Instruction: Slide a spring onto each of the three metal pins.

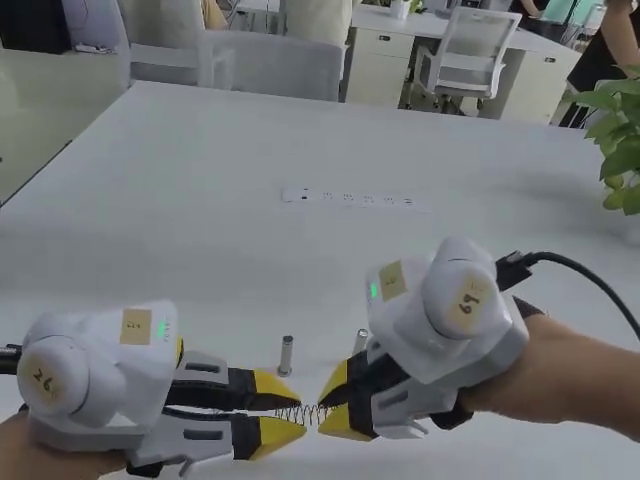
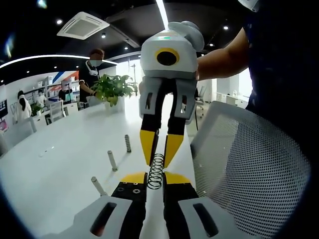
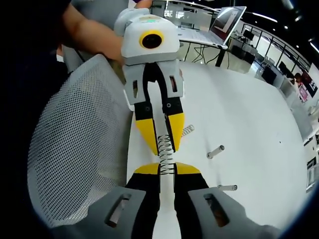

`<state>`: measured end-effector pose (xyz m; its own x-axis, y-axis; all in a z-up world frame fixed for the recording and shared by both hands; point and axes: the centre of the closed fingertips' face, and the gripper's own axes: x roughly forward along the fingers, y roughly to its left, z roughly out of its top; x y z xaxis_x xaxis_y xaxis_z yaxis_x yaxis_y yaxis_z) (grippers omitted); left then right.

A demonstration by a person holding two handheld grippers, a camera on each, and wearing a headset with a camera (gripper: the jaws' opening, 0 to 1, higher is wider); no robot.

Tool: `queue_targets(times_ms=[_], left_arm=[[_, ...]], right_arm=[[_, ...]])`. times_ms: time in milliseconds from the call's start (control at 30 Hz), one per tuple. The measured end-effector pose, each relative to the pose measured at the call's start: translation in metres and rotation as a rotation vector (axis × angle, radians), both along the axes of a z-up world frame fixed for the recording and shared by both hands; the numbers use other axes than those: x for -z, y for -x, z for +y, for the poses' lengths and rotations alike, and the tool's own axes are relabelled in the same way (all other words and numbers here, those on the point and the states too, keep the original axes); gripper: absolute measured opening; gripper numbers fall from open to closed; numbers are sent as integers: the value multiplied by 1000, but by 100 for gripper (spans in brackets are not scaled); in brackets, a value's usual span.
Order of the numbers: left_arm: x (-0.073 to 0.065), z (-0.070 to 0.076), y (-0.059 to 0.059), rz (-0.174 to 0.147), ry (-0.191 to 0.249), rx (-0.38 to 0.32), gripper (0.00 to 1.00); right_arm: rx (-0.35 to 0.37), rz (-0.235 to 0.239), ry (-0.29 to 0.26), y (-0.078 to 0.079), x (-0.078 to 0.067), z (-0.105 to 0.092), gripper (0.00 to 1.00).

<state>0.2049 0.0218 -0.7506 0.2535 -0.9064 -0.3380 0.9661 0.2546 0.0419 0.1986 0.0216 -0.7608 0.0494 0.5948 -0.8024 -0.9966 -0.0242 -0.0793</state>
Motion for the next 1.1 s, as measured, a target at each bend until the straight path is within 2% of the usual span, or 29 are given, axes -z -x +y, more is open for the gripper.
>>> queue_targets(times_ms=[267,533,800,1100], left_arm=[[0,-2,0,0,-3,11,3],[0,-5,3,-2,-6,30,2],[-2,-4,4,3,1,31,2],[-7,-7,6,-3,13,32,2]], right_arm=[[-24,-19,-5,0,-2,-2,7],[-10,17,1,2,-1,-4,8],[6,50,-18,4,2,-2,11],[17,60,-32,3,6,-4,9]])
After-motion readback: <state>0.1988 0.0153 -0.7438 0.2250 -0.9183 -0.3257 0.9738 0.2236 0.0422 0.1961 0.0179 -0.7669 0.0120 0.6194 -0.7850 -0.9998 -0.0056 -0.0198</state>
